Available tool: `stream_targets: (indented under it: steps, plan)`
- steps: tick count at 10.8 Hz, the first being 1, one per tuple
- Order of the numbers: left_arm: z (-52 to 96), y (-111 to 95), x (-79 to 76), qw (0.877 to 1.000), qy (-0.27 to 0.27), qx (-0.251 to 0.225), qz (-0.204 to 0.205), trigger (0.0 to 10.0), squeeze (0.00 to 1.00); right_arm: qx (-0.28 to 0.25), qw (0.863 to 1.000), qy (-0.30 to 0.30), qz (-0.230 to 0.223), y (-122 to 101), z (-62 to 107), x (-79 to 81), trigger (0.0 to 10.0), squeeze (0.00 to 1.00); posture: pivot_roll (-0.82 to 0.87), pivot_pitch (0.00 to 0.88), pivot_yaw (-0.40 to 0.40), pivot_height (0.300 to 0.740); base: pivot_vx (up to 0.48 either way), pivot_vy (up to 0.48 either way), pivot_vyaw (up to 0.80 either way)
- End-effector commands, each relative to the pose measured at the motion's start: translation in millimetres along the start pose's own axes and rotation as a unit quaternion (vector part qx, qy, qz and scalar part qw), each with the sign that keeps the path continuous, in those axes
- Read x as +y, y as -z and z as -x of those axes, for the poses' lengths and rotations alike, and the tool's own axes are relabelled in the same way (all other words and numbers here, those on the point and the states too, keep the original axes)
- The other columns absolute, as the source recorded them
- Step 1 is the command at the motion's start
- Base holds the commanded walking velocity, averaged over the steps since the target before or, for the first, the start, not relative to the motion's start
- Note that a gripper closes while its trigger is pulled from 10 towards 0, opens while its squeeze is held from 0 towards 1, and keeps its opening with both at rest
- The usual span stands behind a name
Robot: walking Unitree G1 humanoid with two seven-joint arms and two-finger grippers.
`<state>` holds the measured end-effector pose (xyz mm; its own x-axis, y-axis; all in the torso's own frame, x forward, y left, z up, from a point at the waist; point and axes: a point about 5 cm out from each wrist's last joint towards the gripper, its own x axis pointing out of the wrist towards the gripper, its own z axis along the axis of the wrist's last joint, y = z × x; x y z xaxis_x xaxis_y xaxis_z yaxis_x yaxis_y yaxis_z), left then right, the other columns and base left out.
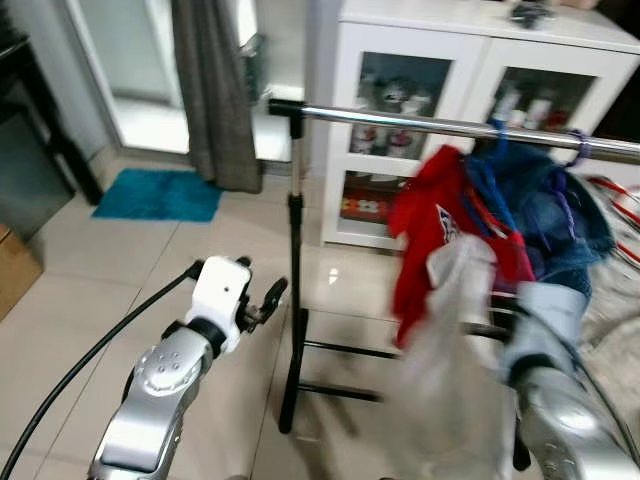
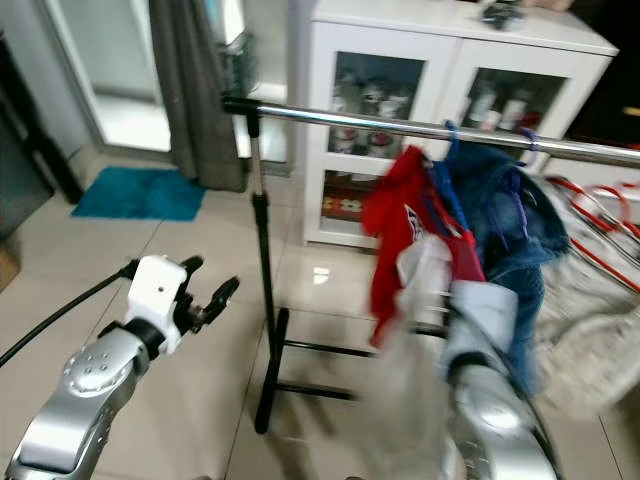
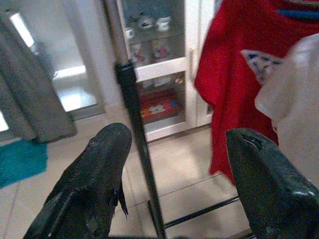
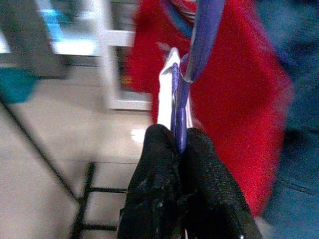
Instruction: Hang hanger
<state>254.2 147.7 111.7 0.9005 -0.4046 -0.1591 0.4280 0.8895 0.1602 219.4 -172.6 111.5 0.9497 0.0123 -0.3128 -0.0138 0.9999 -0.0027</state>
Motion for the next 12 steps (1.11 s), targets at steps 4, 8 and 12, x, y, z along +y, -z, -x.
stream_targets:
  steps: [4,8,12]
  plan:
    - [-2.1,-1,-1.7,1.000,0.001,-0.004,-0.002,10.0,0.00,-0.058,0.976,-0.207,0.030,-37,-23.2,60.9,10.0,0.00,-0.10,0.017,-0.038,0.740,0.000,0.000,0.00]
    - [0.1,-10,4.8,1.000,-0.018,-0.016,-0.011,10.0,0.00,-0.110,0.980,-0.161,-0.030,-85,-76.3,87.1,10.0,0.00,-0.06,0.021,-0.066,0.740,0.000,0.000,0.00]
    - [-8.0,-57,7.7,0.992,0.060,-0.109,-0.012,10.0,0.00,-0.121,0.989,-0.068,-0.049,-119,-122.6,87.4,10.0,0.00,-0.02,0.032,-0.092,0.740,0.000,0.000,0.00]
